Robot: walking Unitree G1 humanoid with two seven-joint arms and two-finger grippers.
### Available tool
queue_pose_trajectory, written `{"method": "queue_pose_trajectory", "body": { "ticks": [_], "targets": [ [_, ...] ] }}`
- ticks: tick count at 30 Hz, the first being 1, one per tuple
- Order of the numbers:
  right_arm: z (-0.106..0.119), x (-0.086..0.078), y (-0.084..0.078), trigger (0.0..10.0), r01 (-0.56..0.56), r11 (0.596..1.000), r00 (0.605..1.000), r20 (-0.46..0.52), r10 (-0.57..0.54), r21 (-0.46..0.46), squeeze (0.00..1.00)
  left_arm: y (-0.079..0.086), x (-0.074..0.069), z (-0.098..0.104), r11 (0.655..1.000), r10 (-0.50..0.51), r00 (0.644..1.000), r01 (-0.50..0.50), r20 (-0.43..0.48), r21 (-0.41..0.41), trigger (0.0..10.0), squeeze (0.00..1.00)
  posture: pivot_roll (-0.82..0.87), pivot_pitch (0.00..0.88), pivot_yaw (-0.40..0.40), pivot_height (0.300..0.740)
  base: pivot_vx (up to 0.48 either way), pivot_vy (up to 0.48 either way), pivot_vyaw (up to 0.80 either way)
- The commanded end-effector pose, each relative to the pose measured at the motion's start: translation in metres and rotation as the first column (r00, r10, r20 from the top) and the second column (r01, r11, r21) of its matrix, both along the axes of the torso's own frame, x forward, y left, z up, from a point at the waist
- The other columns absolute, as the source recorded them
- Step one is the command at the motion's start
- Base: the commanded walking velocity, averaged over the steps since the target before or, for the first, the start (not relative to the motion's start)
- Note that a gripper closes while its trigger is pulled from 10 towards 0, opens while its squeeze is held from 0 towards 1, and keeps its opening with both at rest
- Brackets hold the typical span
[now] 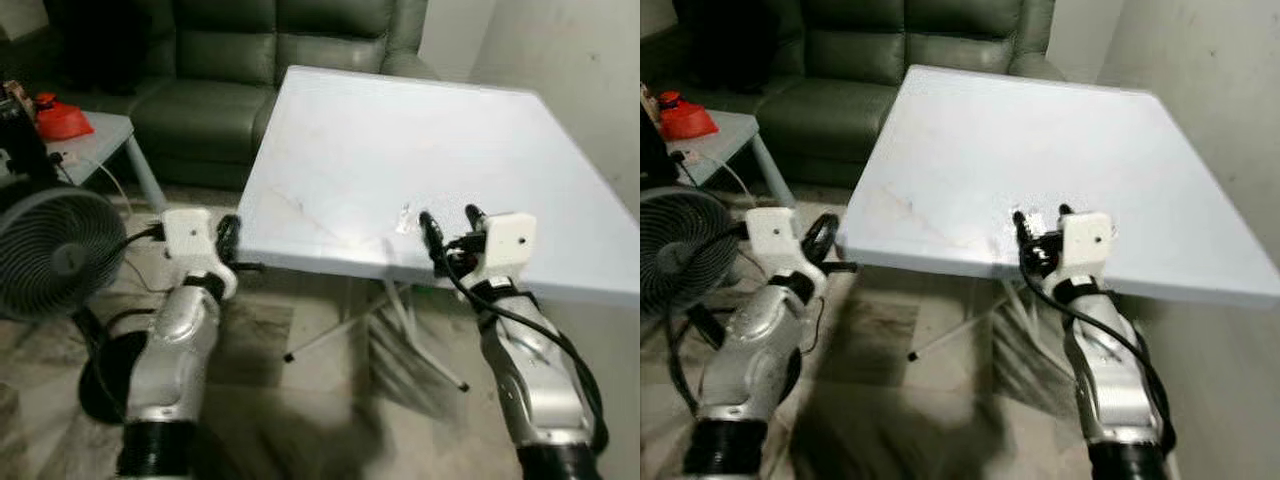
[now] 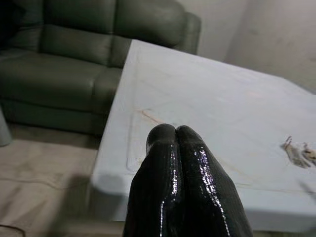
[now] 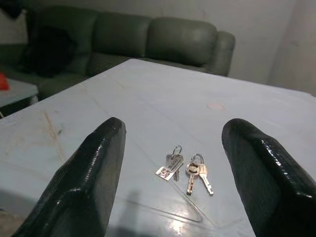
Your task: Hang keys on a hook
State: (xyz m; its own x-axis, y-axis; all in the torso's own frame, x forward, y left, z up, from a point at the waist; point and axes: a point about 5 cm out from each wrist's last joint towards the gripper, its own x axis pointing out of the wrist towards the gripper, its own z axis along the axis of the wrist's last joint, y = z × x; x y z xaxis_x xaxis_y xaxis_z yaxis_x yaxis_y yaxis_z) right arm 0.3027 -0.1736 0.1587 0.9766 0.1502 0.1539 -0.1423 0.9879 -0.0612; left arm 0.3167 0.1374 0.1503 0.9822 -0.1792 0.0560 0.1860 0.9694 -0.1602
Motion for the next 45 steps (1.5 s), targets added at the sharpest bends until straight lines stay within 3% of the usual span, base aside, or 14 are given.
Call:
{"method": "queue_pose_trajectory", "body": {
  "ticks": [1,13,37,45],
  "targets": [
    [0.007,0.001,-0.001,10.0,-0.005,1.000,1.000,0.020,0.005,-0.001,0.00,0.005,0.001,0.006,1.000,0.017,1.000,-0.017,0.023,0.010,10.0,0.00,-0.02,0.060,-0.066,0.740,0.000,0.000,0.00],
    [0.006,0.002,0.002,10.0,-0.020,1.000,1.000,0.020,0.020,-0.005,0.00,0.005,0.001,0.004,0.999,0.005,1.000,-0.005,0.014,0.037,10.0,0.00,-0.01,0.043,-0.068,0.740,0.000,0.000,0.00],
    [0.005,0.001,0.000,10.0,-0.026,1.000,0.999,0.020,0.026,-0.013,0.00,-0.002,0.002,0.004,0.998,-0.032,0.999,0.031,0.016,0.058,10.0,0.00,-0.02,0.032,-0.057,0.740,0.424,0.000,0.00],
    [0.006,0.001,0.002,10.0,-0.049,0.998,0.999,0.021,0.050,-0.037,0.00,-0.007,-0.002,0.006,0.996,-0.031,0.998,0.025,0.061,0.082,10.0,0.00,-0.02,0.036,-0.061,0.740,0.000,0.000,0.00]
  ]
}}
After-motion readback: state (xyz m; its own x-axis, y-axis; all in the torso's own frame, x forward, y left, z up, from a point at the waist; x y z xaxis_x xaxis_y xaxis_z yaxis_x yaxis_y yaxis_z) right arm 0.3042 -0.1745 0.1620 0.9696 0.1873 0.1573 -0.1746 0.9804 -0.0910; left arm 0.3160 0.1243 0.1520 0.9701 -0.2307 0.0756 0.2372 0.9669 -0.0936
